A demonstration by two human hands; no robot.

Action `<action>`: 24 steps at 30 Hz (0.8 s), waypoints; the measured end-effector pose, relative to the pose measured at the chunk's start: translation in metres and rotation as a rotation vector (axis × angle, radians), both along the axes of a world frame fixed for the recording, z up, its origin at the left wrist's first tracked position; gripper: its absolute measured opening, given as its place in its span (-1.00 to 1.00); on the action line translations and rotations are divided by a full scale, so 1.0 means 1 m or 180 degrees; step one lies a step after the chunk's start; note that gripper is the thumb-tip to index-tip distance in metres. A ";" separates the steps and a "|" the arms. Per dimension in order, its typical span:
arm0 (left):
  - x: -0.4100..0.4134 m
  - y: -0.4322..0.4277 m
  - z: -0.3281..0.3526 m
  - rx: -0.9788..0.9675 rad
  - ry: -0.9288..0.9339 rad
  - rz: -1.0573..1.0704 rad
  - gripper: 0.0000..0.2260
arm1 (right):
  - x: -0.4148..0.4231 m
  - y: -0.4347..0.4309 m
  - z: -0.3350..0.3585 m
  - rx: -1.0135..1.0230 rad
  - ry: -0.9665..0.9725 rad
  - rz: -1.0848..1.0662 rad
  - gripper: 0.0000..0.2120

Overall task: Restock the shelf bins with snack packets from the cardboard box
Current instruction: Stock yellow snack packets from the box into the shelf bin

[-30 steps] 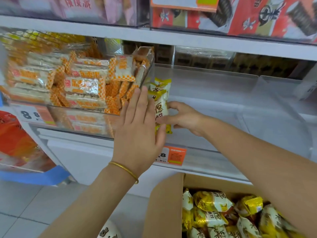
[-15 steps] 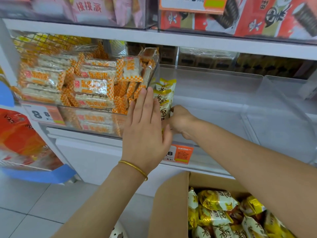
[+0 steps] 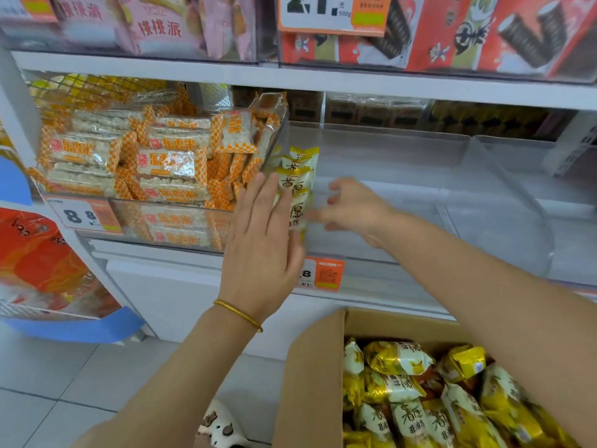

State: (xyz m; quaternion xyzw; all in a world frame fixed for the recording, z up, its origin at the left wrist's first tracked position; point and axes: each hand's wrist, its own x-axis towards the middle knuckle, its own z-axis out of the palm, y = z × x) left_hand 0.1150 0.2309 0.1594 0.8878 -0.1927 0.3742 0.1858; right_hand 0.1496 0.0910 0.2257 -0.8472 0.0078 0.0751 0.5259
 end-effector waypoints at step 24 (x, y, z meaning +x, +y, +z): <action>-0.073 -0.080 -0.089 0.0790 0.2181 -0.0920 -0.68 | -0.124 -0.143 -0.246 -0.2315 0.0643 -0.0620 -0.39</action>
